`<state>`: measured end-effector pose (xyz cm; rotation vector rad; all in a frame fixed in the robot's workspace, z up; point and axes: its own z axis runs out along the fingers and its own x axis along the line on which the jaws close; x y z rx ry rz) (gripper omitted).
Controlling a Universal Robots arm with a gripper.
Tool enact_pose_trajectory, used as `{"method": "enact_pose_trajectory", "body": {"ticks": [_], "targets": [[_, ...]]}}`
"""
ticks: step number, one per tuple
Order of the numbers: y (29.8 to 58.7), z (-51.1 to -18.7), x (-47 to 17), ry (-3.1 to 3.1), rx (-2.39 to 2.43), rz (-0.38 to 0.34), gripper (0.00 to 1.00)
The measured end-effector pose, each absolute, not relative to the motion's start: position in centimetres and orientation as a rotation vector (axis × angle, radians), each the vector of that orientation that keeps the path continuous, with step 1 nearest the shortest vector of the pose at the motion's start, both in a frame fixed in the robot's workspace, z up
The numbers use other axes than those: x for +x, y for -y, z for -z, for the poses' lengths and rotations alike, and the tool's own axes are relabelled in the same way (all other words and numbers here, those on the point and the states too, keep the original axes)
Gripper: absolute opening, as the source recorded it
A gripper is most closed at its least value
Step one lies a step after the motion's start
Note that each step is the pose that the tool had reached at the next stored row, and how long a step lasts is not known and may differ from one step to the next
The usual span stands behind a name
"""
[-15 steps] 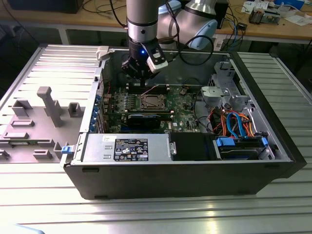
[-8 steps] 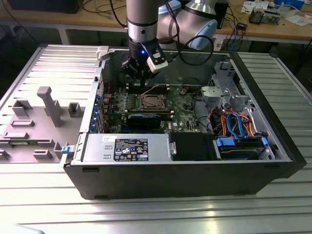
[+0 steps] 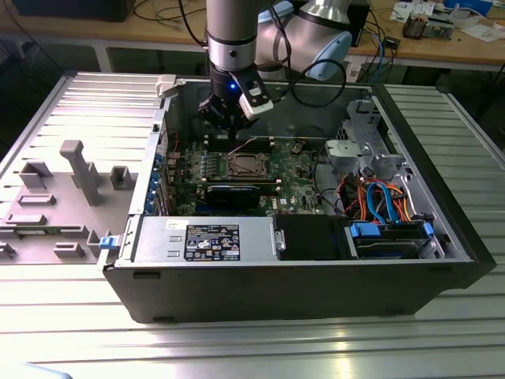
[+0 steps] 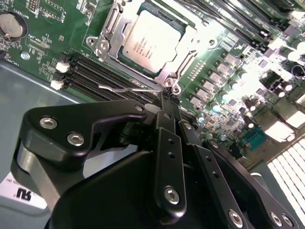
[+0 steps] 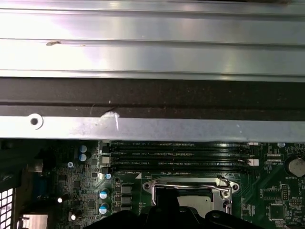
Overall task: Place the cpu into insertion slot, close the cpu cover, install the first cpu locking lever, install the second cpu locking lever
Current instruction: 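Install the first cpu locking lever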
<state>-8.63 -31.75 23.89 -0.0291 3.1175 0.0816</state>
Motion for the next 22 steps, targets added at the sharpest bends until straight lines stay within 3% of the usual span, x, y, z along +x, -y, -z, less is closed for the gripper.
{"method": "enact_pose_trajectory", "body": {"ticks": [22], "targets": [[31.0, -22.6, -7.6, -3.118, -0.006, -0.07, 0.11]]}}
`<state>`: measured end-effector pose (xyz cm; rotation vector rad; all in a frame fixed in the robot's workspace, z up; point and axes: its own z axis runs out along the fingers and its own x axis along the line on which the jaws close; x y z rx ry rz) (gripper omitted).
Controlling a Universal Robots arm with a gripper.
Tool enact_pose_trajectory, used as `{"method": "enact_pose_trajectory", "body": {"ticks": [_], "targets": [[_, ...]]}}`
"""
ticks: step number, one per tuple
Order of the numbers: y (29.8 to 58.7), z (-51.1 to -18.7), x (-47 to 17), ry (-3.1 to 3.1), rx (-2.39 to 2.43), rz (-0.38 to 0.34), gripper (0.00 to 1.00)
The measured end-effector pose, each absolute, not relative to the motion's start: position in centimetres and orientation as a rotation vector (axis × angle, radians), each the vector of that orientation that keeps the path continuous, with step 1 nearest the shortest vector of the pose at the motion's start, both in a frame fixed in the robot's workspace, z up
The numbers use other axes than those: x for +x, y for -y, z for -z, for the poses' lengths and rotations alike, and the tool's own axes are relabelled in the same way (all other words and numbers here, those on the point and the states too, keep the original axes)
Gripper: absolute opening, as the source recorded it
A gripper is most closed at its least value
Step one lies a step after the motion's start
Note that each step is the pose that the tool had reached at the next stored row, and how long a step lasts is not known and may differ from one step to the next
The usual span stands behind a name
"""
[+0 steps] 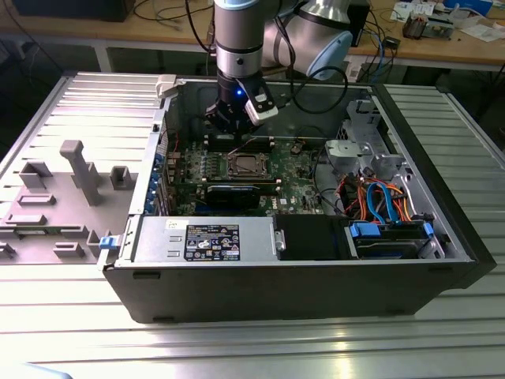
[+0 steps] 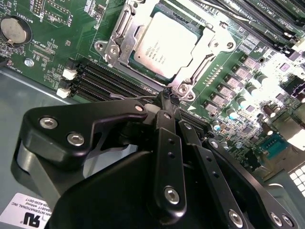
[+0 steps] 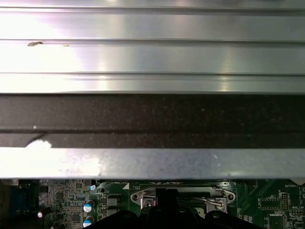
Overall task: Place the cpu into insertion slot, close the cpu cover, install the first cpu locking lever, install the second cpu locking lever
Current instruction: 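Install the first cpu locking lever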
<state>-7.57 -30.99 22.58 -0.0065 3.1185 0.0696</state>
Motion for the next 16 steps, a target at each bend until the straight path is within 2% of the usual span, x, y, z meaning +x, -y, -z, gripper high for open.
{"method": "enact_pose_trajectory", "body": {"ticks": [16], "targets": [[30.7, -22.2, -6.1, -3.119, -0.006, -0.069, 0.11]]}}
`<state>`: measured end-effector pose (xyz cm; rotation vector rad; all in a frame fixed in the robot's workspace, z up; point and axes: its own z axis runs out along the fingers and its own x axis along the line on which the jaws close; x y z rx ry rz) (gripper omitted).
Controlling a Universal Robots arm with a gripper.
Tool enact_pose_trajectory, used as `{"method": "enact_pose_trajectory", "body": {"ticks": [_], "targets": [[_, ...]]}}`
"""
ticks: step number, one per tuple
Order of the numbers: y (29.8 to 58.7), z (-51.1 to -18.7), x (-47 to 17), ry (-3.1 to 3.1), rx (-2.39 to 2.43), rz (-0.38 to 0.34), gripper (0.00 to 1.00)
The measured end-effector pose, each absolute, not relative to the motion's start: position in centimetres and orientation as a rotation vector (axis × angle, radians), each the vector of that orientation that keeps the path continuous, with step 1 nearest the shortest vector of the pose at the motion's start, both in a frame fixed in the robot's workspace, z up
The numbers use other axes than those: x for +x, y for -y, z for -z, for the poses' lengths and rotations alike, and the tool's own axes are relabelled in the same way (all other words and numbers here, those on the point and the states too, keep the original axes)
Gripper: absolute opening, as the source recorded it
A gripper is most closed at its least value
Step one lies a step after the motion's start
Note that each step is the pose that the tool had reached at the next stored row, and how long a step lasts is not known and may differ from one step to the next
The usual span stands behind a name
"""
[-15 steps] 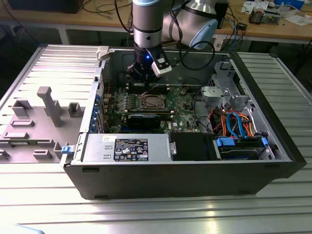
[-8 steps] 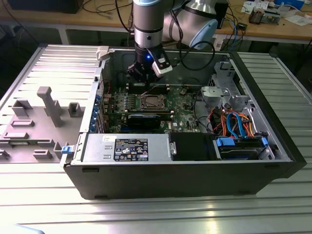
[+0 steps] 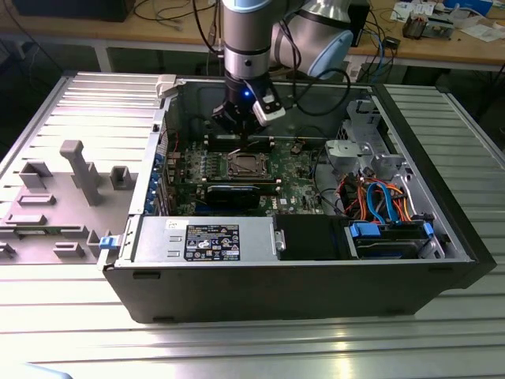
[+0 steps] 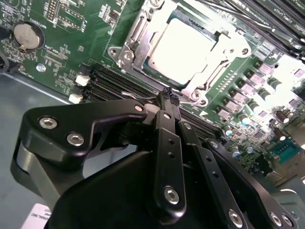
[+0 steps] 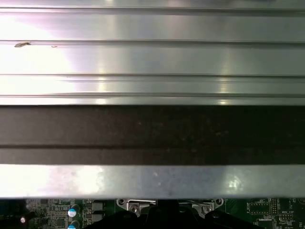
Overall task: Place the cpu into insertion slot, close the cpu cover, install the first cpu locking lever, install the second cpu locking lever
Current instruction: 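Install the first cpu locking lever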
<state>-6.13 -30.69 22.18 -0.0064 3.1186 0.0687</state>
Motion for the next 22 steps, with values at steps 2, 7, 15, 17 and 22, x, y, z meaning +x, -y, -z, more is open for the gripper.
{"method": "enact_pose_trajectory", "body": {"ticks": [2, 7, 15, 17, 22], "targets": [[30.7, -22.1, -5.9, -3.119, -0.006, -0.069, 0.11], [30.7, -22.0, -5.4, -3.119, -0.007, -0.068, 0.11], [30.7, -21.7, -4.5, -3.119, -0.007, -0.069, 0.11], [30.7, -21.6, -4.3, -3.119, -0.007, -0.069, 0.11], [30.7, -21.3, -4.1, -3.119, -0.006, -0.069, 0.11]]}}
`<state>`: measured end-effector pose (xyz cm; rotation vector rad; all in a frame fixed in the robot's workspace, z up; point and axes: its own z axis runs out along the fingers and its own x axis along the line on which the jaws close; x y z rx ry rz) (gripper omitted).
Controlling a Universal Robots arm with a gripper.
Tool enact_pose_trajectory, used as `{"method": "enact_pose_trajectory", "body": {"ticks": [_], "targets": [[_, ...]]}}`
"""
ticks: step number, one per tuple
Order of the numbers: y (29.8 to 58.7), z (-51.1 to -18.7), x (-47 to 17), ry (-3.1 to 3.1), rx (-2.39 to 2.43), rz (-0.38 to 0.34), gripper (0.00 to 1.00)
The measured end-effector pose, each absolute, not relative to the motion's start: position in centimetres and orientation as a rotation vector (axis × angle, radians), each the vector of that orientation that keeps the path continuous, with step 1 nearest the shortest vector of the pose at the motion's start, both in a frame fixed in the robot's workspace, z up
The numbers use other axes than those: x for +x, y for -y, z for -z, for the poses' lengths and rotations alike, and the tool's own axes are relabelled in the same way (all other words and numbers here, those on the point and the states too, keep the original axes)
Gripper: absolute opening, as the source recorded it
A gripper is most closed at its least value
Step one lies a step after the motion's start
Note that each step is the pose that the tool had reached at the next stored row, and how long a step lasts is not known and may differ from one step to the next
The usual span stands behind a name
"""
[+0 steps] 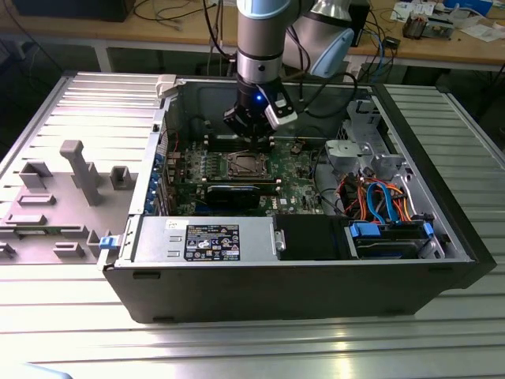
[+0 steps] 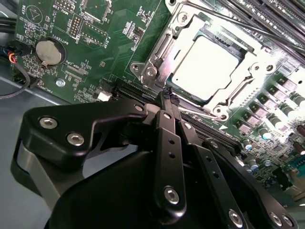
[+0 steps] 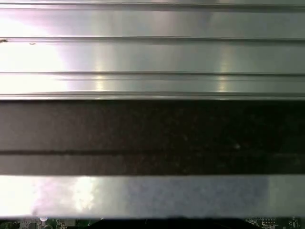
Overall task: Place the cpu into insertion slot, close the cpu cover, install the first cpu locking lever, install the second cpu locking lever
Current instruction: 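Install the first cpu locking lever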
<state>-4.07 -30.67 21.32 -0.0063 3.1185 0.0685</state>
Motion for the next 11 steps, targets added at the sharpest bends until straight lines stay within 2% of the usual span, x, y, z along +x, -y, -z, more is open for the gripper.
{"method": "enact_pose_trajectory", "body": {"ticks": [11], "targets": [[30.68, -20.55, -3.86, -3.119, -0.007, -0.061, 0.11]]}}
